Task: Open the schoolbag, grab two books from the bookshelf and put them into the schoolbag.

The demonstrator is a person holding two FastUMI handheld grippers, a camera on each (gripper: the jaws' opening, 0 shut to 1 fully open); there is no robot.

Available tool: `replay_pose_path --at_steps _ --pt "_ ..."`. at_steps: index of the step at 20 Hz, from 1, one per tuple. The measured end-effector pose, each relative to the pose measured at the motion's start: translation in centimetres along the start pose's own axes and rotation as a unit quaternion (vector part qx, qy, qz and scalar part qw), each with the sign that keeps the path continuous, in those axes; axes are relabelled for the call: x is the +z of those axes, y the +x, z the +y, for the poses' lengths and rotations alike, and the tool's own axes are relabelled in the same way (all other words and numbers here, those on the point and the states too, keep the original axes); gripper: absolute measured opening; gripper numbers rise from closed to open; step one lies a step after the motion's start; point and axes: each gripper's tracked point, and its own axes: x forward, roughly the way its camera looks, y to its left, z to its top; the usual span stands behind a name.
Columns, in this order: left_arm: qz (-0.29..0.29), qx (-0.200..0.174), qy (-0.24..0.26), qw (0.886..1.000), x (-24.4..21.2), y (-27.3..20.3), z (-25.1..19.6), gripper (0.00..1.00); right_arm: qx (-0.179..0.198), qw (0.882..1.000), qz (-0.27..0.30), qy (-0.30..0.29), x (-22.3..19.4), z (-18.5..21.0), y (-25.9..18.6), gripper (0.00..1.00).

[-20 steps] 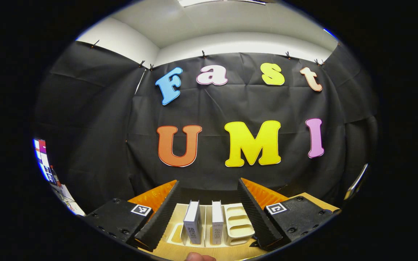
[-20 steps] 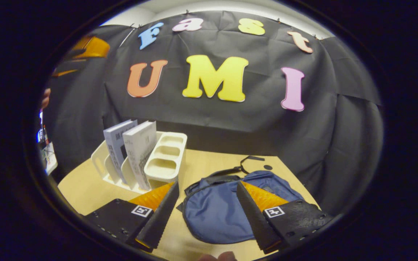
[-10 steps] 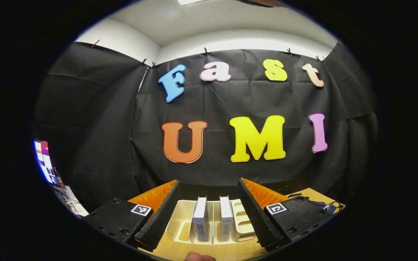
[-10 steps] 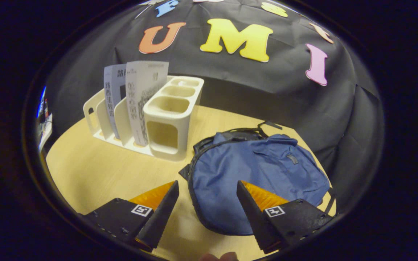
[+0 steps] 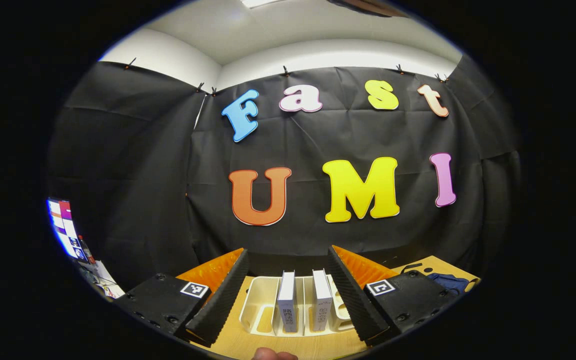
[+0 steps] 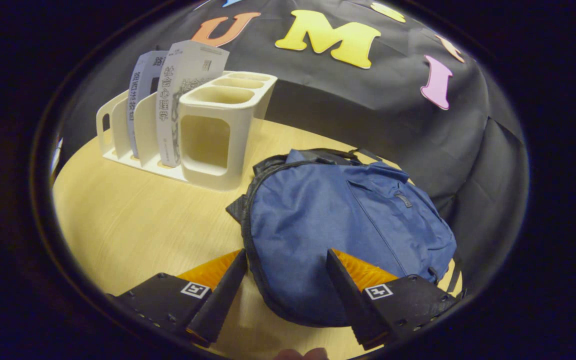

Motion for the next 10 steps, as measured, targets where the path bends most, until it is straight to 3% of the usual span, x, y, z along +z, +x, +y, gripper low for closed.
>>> replay_pose_path --at_steps 9,10 --pt "0.016 0.002 -0.001 1.000 -0.6 -0.1 0.3 0.98 -0.020 1.000 -0.006 0.003 1.0 -0.7 1.6 0.97" --pt "0.018 0.003 -0.002 1.000 -0.7 0.0 0.4 0.98 -0.010 1.000 0.002 0.002 0.9 -0.4 1.5 0.87"
